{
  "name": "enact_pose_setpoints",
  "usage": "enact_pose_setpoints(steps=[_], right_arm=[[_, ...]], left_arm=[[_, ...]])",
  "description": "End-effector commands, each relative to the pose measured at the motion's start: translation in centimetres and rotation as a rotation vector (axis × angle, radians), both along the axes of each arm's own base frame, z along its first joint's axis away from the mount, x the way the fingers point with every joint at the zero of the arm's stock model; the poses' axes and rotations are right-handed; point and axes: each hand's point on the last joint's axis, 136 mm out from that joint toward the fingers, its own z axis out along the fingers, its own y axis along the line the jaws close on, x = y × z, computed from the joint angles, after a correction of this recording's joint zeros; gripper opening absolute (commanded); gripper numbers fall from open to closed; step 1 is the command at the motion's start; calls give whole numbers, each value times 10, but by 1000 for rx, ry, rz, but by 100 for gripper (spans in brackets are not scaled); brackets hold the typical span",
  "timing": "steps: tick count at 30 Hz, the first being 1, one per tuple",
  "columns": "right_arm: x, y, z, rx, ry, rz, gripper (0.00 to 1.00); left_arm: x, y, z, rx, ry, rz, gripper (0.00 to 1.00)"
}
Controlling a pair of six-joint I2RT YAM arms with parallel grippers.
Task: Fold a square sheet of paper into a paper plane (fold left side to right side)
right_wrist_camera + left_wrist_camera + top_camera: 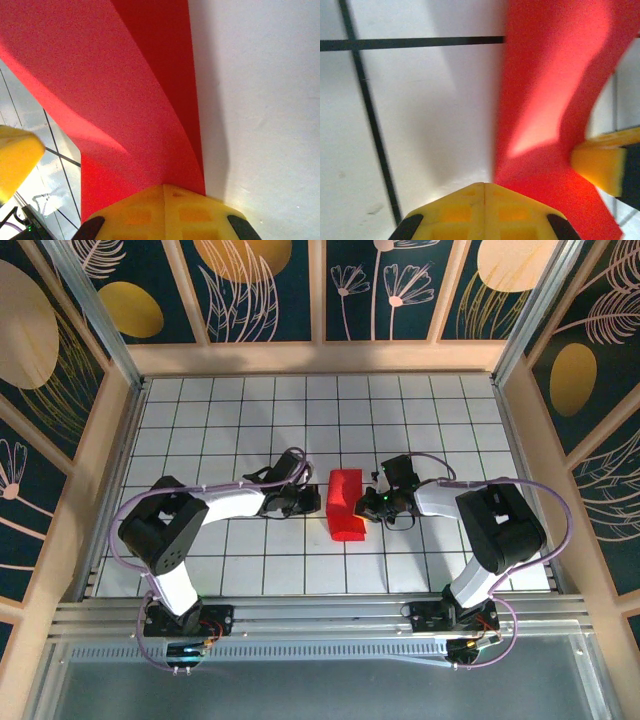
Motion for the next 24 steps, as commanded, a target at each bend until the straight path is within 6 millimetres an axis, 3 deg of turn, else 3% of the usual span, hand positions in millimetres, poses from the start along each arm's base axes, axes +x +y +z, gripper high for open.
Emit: enact_pose_setpoints(steps=[1, 11, 24], right_arm=[[-29, -36, -46, -213, 130, -36, 0], [-32, -38, -50, -220, 134, -41, 0], [-31, -37, -49, -216, 130, -34, 0]], left_arm=[[2, -26, 31, -119, -49, -77, 0], [-5, -60, 31, -175, -36, -150, 0], [-7, -52, -7, -82, 34, -114, 0]])
